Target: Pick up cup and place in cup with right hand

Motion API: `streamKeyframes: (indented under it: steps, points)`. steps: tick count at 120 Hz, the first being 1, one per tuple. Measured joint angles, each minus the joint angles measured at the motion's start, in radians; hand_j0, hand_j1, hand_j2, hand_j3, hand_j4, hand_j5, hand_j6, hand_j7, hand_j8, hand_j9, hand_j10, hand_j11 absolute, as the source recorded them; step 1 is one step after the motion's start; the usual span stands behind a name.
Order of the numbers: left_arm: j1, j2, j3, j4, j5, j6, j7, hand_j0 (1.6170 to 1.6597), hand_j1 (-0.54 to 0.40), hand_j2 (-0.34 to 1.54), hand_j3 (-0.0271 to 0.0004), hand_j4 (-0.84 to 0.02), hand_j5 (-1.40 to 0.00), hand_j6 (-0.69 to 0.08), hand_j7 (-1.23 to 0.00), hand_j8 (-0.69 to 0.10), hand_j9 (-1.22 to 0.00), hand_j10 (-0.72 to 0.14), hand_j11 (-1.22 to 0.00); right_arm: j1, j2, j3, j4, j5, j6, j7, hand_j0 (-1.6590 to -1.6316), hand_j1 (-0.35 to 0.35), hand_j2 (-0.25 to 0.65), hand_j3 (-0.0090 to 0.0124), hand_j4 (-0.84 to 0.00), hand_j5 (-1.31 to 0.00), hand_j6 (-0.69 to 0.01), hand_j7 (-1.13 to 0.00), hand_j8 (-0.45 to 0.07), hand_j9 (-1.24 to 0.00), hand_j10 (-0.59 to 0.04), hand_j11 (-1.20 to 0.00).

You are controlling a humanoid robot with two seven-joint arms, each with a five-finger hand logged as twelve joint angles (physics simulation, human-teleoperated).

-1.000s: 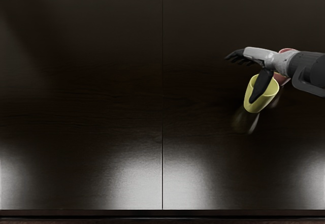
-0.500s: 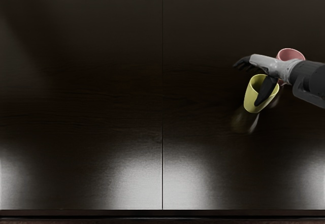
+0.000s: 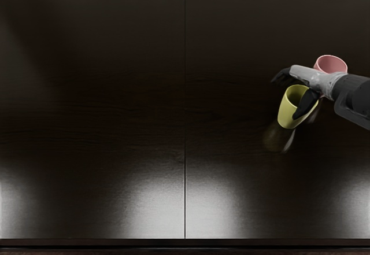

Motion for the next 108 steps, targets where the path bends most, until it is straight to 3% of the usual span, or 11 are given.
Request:
streamKeyframes:
  steps: [13,26,32,43,50,59,71,79,108]
  points:
    - [0.000,0.000,0.000,0.000,0.000,0.000,0.000,1.6581,0.349,0.00,-0.0001,0.000,0.00,0.000,0.00,0.000,0.00,0.000,0.00,-0.008,-0.001,0.000,-0.002,-0.002,-0.001,0.000,-1.6580,0.038,-0.058,0.0000,-0.346,-0.41,-0.340,-0.42,-0.369,-0.42,-0.280,-0.43]
    - [0.000,0.000,0.000,0.000,0.000,0.000,0.000,1.6581,0.349,0.00,-0.0001,0.000,0.00,0.000,0.00,0.000,0.00,0.000,0.00,-0.012,-0.001,0.000,-0.004,-0.003,0.000,0.000,-1.6580,0.047,-0.059,0.0000,-0.346,-0.43,-0.345,-0.43,-0.325,-0.43,-0.236,-0.43]
    - [0.000,0.000,0.000,0.000,0.000,0.000,0.000,1.6581,0.349,0.00,-0.0001,0.000,0.00,0.000,0.00,0.000,0.00,0.000,0.00,-0.013,-0.001,0.001,-0.006,-0.004,-0.002,0.000,-1.6580,0.048,-0.057,0.0001,-0.359,-0.43,-0.352,-0.44,-0.326,-0.44,-0.263,-0.44]
    - [0.000,0.000,0.000,0.000,0.000,0.000,0.000,1.6581,0.349,0.00,-0.0002,0.000,0.00,0.000,0.00,0.000,0.00,0.000,0.00,-0.014,-0.001,0.001,-0.009,-0.006,-0.003,0.000,-1.6579,0.051,-0.055,0.0001,-0.378,-0.42,-0.363,-0.44,-0.375,-0.45,-0.303,-0.45]
    - [0.000,0.000,0.000,0.000,0.000,0.000,0.000,1.6581,0.349,0.00,-0.0002,0.000,0.00,0.000,0.00,0.000,0.00,0.000,0.00,-0.015,-0.002,0.000,-0.010,-0.006,-0.002,0.000,-1.6579,0.064,-0.058,0.0000,-0.386,-0.44,-0.373,-0.46,-0.346,-0.46,-0.313,-0.46]
    - [0.000,0.000,0.000,0.000,0.000,0.000,0.000,1.6581,0.349,0.00,-0.0002,0.000,0.00,0.000,0.00,0.000,0.00,0.000,0.00,-0.016,-0.004,0.000,-0.010,-0.005,0.000,0.000,-1.6577,0.089,-0.062,0.0000,-0.400,-0.46,-0.388,-0.48,-0.302,-0.48,-0.280,-0.48]
    - [0.000,0.000,0.000,0.000,0.000,0.000,0.000,1.6581,0.349,0.00,-0.0002,0.000,0.00,0.000,0.00,0.000,0.00,0.000,0.00,-0.017,-0.007,0.000,-0.011,-0.004,0.003,0.000,-1.6557,0.077,-0.090,0.0000,-0.406,-0.49,-0.400,-0.50,-0.318,-0.51,-0.290,-0.52]
    - [0.000,0.000,0.000,0.000,0.000,0.000,0.000,1.6581,0.349,0.00,-0.0001,0.000,0.00,0.000,0.00,0.000,0.00,0.000,0.00,-0.015,-0.009,0.000,-0.011,-0.003,0.007,0.000,-1.6557,0.070,-0.057,0.0000,-0.410,-0.50,-0.405,-0.51,-0.325,-0.52,-0.293,-0.52]
    - [0.000,0.000,0.000,0.000,0.000,0.000,0.000,1.6581,0.349,0.00,-0.0001,0.000,0.00,0.000,0.00,0.000,0.00,0.000,0.00,0.015,-0.032,0.025,-0.003,0.008,0.085,0.000,-1.6555,0.046,-0.081,0.0000,-0.403,-0.53,-0.407,-0.52,-0.337,-0.53,-0.304,-0.53]
